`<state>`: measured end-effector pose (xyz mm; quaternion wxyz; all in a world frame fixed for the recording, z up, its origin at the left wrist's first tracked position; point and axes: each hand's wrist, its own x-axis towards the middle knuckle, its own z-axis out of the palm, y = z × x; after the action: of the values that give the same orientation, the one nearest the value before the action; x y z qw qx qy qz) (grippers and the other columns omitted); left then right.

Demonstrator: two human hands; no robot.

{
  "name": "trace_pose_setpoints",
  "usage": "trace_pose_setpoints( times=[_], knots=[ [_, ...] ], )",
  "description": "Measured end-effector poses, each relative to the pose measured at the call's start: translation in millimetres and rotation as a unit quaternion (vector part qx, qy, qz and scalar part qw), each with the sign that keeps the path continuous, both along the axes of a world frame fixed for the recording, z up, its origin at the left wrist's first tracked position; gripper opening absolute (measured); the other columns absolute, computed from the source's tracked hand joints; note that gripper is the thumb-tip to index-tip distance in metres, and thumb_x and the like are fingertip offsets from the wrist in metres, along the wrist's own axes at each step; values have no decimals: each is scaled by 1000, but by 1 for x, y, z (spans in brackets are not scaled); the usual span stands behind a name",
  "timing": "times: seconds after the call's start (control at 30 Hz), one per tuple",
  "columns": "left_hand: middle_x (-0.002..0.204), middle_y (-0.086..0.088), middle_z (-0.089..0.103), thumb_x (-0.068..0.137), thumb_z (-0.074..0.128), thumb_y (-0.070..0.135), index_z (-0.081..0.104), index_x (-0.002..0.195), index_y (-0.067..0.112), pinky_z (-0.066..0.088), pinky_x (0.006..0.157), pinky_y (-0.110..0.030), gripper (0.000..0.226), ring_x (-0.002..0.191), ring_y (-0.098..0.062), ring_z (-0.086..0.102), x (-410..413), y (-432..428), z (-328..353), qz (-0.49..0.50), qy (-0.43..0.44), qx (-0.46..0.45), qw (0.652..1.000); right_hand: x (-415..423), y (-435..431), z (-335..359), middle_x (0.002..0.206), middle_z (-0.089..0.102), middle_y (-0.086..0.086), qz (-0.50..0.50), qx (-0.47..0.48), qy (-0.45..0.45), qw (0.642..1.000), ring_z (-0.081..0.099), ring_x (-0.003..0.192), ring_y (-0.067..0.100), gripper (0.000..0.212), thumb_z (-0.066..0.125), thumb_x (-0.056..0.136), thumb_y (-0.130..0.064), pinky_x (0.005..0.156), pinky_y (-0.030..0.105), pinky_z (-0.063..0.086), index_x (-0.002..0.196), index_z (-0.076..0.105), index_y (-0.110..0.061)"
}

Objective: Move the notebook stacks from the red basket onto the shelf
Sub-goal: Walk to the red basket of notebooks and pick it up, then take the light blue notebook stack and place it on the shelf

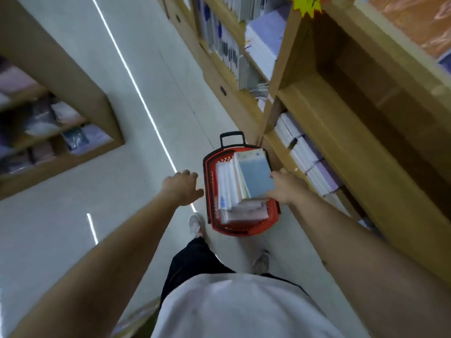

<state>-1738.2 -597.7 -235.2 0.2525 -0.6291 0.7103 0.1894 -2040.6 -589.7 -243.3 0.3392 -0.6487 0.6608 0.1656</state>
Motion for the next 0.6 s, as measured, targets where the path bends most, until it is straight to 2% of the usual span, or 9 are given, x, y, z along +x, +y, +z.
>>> trace_pose_setpoints(
  times=[0.1,0.2,0.4,0.6],
  knots=[
    [141,-5,51,92,48,60,41,147,21,50,95,-44,68,122,-28,55,-7,47,-4,57,19,4,998,-17,18,-2,126,46,11,17,12,-9,1000,54,112,31,65,63,84,-58,92,41,49,133,51,-16],
    [143,-4,49,92,47,60,39,148,21,48,95,-43,68,124,-27,53,-10,79,-11,110,31,10,993,-28,29,-8,124,48,12,35,20,1,999,54,113,34,63,65,81,-57,93,43,49,128,53,-18],
    [137,-6,53,92,45,62,44,144,20,49,89,-43,67,118,-27,56,-15,112,-48,116,11,20,993,-33,49,-25,142,43,16,12,0,-9,1000,48,129,37,77,66,85,-52,98,41,45,148,39,-16],
    [137,-6,52,93,44,63,45,142,19,49,91,-43,66,118,-27,56,-34,122,-101,136,30,31,990,-47,56,-81,142,44,17,18,7,4,1000,47,129,38,71,62,86,-48,100,43,44,146,42,-15]
  ],
)
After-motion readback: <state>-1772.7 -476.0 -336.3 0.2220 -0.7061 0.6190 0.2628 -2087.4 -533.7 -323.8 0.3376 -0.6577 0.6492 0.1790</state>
